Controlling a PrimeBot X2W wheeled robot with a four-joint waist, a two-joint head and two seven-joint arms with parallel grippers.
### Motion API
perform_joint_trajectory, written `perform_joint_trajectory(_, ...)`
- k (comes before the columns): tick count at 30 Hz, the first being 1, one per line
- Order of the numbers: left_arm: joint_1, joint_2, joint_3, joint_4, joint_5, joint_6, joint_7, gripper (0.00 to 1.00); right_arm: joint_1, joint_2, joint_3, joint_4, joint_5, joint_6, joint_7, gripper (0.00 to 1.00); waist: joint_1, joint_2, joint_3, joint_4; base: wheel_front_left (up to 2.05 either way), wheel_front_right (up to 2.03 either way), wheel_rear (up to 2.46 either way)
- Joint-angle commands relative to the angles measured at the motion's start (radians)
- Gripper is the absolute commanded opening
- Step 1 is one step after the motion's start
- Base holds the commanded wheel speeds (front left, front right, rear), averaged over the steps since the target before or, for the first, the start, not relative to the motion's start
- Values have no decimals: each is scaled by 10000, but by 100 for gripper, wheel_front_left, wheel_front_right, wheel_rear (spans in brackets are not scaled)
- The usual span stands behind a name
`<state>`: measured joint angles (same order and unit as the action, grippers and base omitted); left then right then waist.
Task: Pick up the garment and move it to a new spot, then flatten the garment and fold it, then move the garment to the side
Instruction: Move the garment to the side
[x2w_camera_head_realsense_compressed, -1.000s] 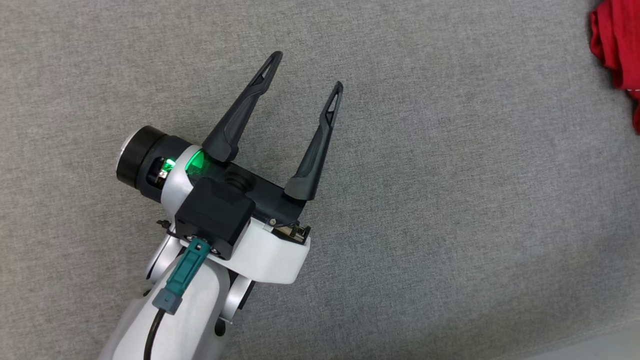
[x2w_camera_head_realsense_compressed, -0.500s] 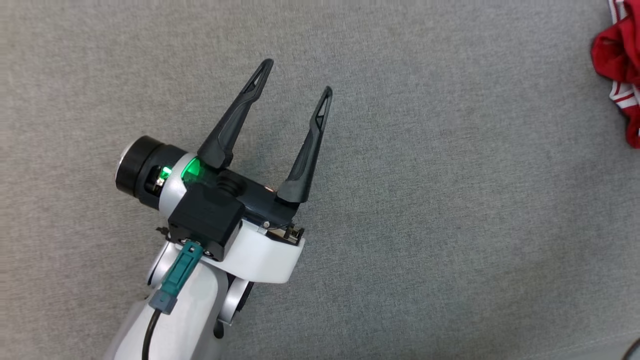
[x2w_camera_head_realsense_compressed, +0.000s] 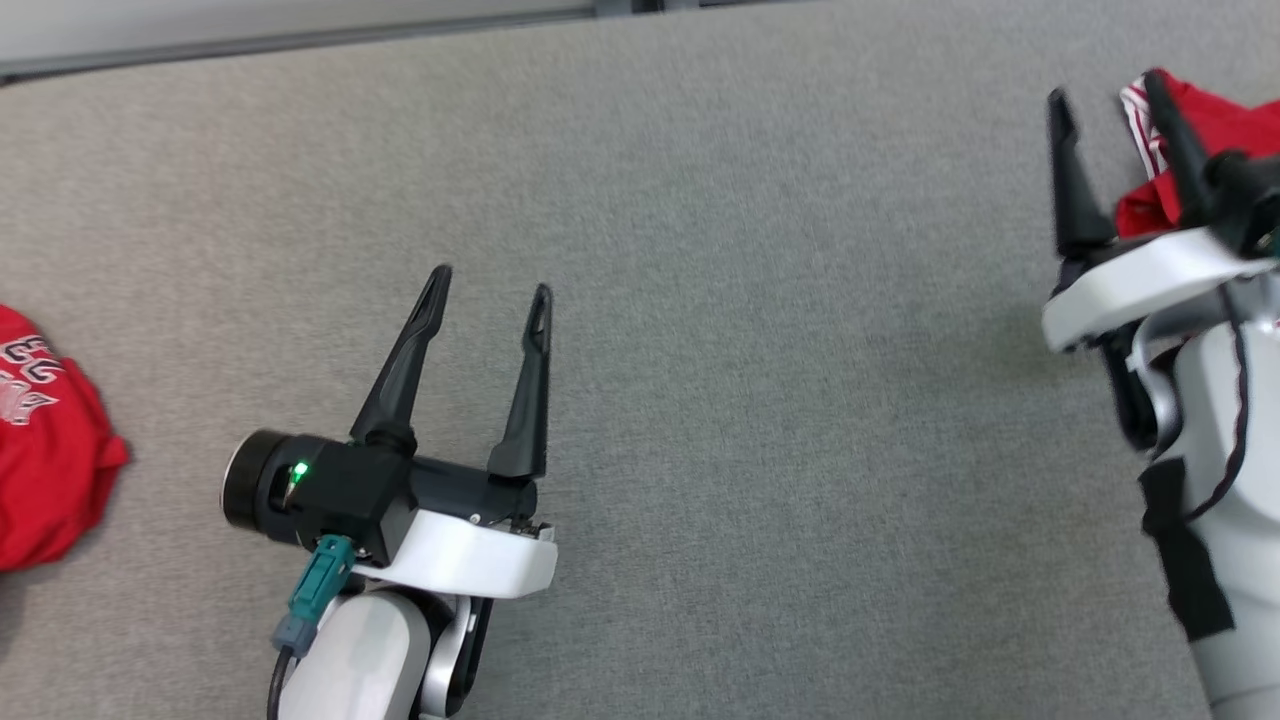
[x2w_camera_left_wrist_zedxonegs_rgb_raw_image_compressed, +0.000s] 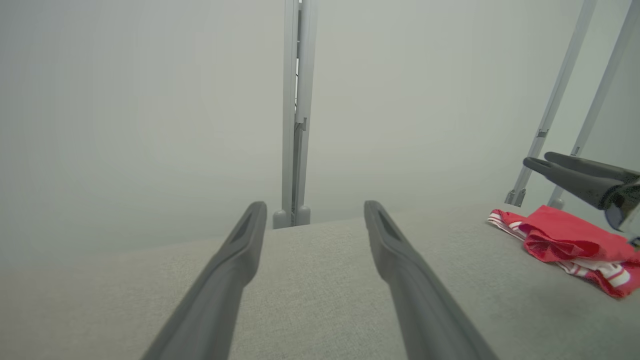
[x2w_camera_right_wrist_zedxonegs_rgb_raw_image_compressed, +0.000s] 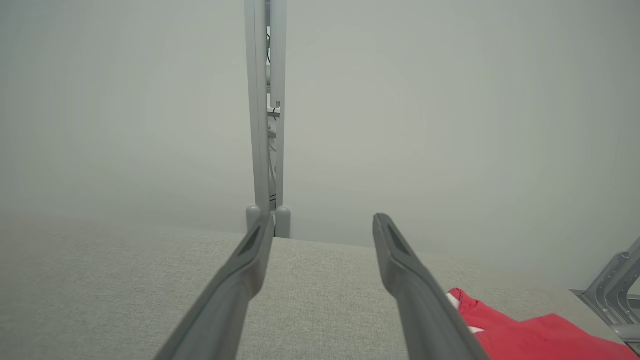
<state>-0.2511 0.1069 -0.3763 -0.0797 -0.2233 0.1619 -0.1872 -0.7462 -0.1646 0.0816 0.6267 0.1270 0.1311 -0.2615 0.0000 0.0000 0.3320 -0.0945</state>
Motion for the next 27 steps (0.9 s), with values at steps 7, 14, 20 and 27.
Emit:
perform_joint_trajectory(7,926,-24,397,982,-471,284,-446,100,1971,262,587,-1417,608,-5,-60,100,0,0,-1632,686,0,0,0)
perform_joint_trajectory(14,1820,-88,623,1788,-660,261,-734,100,4045,561,728,-2464,377,-5,-60,100,0,0,-2772,834,0,0,0)
perform_joint_trajectory(20,2294,-77,702,2058,-311,283,-781,100,5287,668,706,-3305,130,-5,-59,100,0,0,-3222,805,0,0,0)
perform_joint_trajectory(27,2870,-213,963,1717,135,139,-779,100,6668,765,673,-4322,224,-5,-59,100,0,0,-3435,759,0,0,0)
